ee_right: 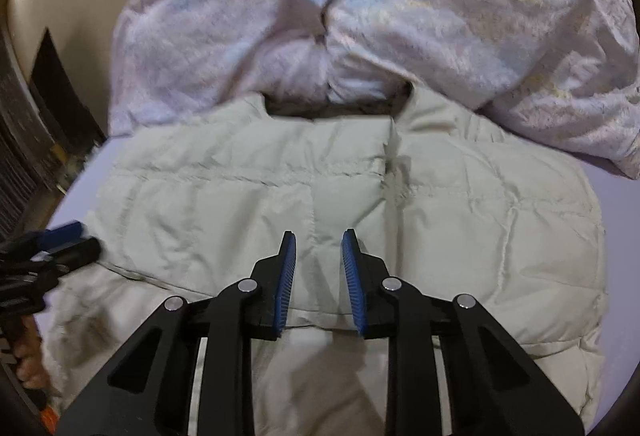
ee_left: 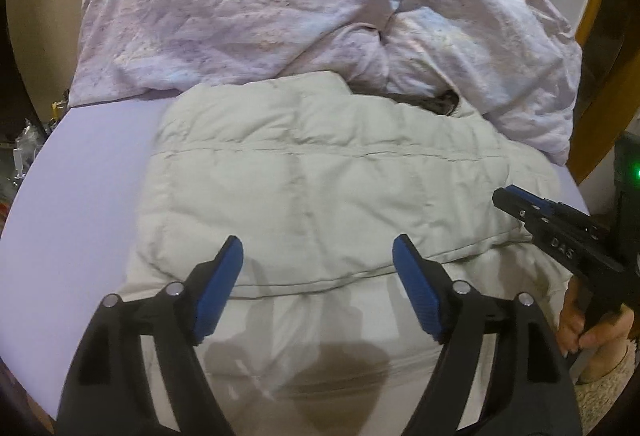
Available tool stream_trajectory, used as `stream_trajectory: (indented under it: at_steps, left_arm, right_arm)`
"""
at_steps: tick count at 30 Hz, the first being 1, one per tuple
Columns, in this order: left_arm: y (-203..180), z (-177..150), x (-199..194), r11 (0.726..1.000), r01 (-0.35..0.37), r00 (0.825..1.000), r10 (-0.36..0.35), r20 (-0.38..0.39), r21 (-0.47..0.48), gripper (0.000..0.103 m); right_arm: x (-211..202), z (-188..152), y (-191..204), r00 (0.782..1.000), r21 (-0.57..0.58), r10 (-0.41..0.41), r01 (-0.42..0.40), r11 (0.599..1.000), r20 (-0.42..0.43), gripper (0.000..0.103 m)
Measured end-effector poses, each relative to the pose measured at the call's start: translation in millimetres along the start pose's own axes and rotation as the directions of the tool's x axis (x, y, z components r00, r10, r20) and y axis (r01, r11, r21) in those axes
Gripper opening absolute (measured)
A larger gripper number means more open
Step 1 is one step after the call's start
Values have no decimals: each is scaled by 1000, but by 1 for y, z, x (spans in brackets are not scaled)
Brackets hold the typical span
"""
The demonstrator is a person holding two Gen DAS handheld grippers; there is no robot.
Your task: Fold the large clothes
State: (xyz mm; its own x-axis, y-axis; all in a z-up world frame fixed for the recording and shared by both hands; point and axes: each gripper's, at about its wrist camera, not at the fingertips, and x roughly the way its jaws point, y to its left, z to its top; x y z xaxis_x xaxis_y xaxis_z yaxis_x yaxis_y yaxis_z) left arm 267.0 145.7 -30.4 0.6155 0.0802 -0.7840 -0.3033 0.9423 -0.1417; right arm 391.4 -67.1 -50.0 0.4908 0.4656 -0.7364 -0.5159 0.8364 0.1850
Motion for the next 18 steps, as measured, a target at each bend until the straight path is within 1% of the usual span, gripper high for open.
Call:
stream_trajectory:
  at_steps: [2,4,9,12,15,16,17,18]
  left_arm:
    - [6,-1,2,1000,-7,1000,8,-10,2,80]
    - [10,-3,5,1000,-12,1000,12,-23,5,80]
    - [19,-5,10,1000,-10,999,10,-50,0,80]
    - [22,-6,11,1000,-25,999,26,-48,4,80]
    - [22,-8,11,1000,-24,999,24,-42,13,80]
    - [22,-9,9,999,-39,999,40,-32,26,80]
    - [22,-10,6,998,-53,998,54,-19,39,80]
    - [22,-12,1,997,-56,998,57,1,53,80]
  right_arm:
    - [15,-4,-8,998,19,-23,24,1000,-51,18]
    - [29,-7,-16,996,51,-13,18,999,-93,18]
    - [38,-6,-22,992,81,-2,13,997,-130,17]
    - [41,-6,-25,990,98,9,5,995,-139,17]
    - [43,-5,-28,990,117,23,-7,993,-142,17]
    - [41,-4,-29,989,121,33,-16,992,-146,17]
    - [38,-3,-31,987,132,48,-28,991,-150,19]
    - [32,-3,-34,985,152,73,-49,987,-154,24]
